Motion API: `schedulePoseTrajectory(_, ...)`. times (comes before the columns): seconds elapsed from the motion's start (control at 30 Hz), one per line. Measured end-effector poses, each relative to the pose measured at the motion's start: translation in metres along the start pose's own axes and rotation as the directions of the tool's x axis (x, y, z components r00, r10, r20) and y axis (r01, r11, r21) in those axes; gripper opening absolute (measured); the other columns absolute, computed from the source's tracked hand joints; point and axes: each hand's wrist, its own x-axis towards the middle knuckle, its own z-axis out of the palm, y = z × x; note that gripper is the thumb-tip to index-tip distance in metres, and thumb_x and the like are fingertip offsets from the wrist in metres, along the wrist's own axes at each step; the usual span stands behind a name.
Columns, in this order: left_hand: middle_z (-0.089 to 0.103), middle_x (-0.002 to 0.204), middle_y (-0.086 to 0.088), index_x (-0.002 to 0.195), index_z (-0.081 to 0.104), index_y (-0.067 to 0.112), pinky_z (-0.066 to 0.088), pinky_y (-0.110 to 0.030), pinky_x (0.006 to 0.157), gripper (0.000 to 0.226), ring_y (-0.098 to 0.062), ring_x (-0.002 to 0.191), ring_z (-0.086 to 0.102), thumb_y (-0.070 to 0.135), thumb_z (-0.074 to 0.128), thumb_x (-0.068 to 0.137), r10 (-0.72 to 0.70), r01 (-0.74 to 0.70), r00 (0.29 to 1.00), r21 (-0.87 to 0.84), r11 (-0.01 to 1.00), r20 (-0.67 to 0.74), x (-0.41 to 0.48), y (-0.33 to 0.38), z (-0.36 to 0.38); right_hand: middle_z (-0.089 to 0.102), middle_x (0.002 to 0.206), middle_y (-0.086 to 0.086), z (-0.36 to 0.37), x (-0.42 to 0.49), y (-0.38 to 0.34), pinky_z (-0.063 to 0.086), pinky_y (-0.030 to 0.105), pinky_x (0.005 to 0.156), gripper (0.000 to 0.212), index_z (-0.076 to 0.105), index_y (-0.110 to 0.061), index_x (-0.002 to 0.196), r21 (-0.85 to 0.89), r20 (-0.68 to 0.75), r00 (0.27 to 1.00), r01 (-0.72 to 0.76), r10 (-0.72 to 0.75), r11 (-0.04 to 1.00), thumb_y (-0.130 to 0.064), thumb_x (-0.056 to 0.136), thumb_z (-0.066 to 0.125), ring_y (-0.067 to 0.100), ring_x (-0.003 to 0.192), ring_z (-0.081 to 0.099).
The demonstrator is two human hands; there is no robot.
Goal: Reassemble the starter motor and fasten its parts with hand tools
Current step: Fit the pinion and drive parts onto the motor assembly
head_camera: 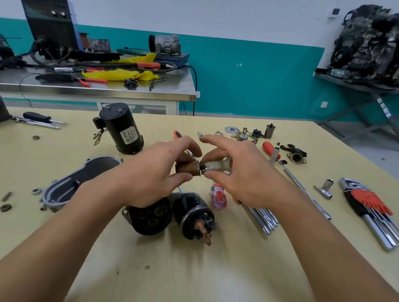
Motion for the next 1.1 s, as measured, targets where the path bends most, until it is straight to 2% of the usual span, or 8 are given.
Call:
schedulePoseTrajectory(0.1, 0.072, 0.109, 0.011, 0.109, 0.050, 0.034, 0.035, 0.001, 0.071, 0.035, 0.018, 0.083, 0.056, 0.017, 0.073, 0.088, 0.001, -0.004, 0.997, -0.033, 0.999, -0.072, 0.000, -0.003, -0.003, 0.071, 0.112, -0.014, -0.002, 0.001, 0.002, 0.038, -0.005, 0.077, 0.061, 0.046, -0.032, 0.144, -0.006, -0.044, 0.999, -0.031, 0.030, 1.000, -0.022, 0.090, 0.073, -0.005, 0.097, 0.062)
schedulePoseTrajectory(0.33, 0.071, 0.105, 0.018, 0.101, 0.049, 0.040, 0.034, 0.002, 0.076, 0.044, 0.006, 0.104, 0.060, 0.019, 0.082, 0.080, -0.021, 0.015, 0.989, -0.036, 0.999, -0.147, 0.001, -0.004, -0.001, 0.073, 0.108, -0.016, -0.005, -0.001, -0.001, 0.037, 0.009, 0.088, 0.062, 0.046, -0.033, 0.143, 0.045, 0.001, 1.000, -0.024, 0.024, 0.999, -0.026, 0.088, 0.075, -0.006, 0.105, 0.061)
schedulePoseTrajectory(0.43, 0.072, 0.104, 0.017, 0.100, 0.050, 0.040, 0.034, 0.001, 0.076, 0.045, 0.005, 0.104, 0.061, 0.020, 0.083, 0.078, -0.022, 0.017, 0.988, -0.040, 0.999, -0.152, 0.002, -0.003, -0.001, 0.073, 0.109, -0.013, -0.003, -0.001, -0.002, 0.043, 0.025, 0.096, 0.062, 0.047, -0.032, 0.143, 0.038, 0.004, 1.000, -0.014, 0.014, 0.999, -0.024, 0.089, 0.074, -0.001, 0.105, 0.062)
schedulePoseTrajectory(0.6, 0.072, 0.098, 0.018, 0.098, 0.055, 0.047, 0.038, -0.008, 0.080, 0.045, 0.003, 0.105, 0.064, 0.021, 0.085, 0.076, -0.003, 0.004, 0.985, 0.006, 1.000, -0.170, 0.000, -0.002, -0.004, 0.075, 0.105, -0.012, 0.001, -0.001, -0.002, 0.037, -0.005, 0.083, 0.049, 0.057, -0.031, 0.133, 0.144, -0.114, 0.993, 0.028, -0.012, 0.989, -0.021, 0.088, 0.075, -0.012, 0.100, 0.062)
schedulePoseTrajectory(0.7, 0.069, 0.093, 0.018, 0.100, 0.058, 0.045, 0.041, -0.017, 0.080, 0.042, -0.002, 0.103, 0.065, 0.022, 0.085, 0.076, 0.007, -0.002, 0.983, 0.025, 1.000, -0.181, 0.000, -0.003, -0.006, 0.073, 0.098, -0.014, 0.006, -0.001, -0.005, 0.040, -0.003, 0.078, 0.040, 0.063, -0.024, 0.123, 0.241, -0.165, 0.986, 0.051, -0.011, 0.969, -0.013, 0.086, 0.076, -0.013, 0.095, 0.064)
schedulePoseTrajectory(0.83, 0.067, 0.079, 0.019, 0.093, 0.054, 0.040, 0.039, -0.022, 0.075, 0.037, 0.005, 0.081, 0.060, 0.025, 0.084, 0.077, -0.016, 0.009, 0.986, -0.039, 0.999, -0.169, 0.001, -0.008, -0.003, 0.072, 0.095, -0.015, 0.019, 0.001, -0.012, 0.045, 0.002, 0.078, 0.028, 0.066, -0.026, 0.103, 0.334, -0.266, 0.964, 0.081, 0.012, 0.939, -0.008, 0.084, 0.077, -0.009, 0.094, 0.066)
schedulePoseTrajectory(1.03, 0.075, 0.075, 0.009, 0.100, 0.060, 0.024, 0.043, -0.021, 0.065, 0.034, -0.001, 0.061, 0.060, 0.019, 0.085, 0.077, -0.117, 0.053, 0.975, -0.313, 0.948, -0.189, 0.001, -0.008, 0.001, 0.076, 0.094, -0.001, 0.030, 0.004, -0.015, 0.058, 0.030, 0.089, 0.022, 0.069, -0.021, 0.095, 0.531, -0.308, 0.941, 0.046, 0.142, 0.846, -0.002, 0.086, 0.073, 0.010, 0.094, 0.072)
schedulePoseTrajectory(1.1, 0.076, 0.076, 0.005, 0.101, 0.059, 0.023, 0.046, -0.022, 0.062, 0.035, -0.003, 0.059, 0.062, 0.017, 0.084, 0.078, -0.145, 0.054, 0.961, -0.353, 0.934, -0.236, 0.004, -0.002, 0.005, 0.076, 0.092, -0.004, 0.036, 0.006, -0.016, 0.058, 0.028, 0.087, 0.021, 0.069, -0.021, 0.095, 0.608, -0.345, 0.918, 0.058, 0.197, 0.792, -0.001, 0.089, 0.069, 0.009, 0.093, 0.072)
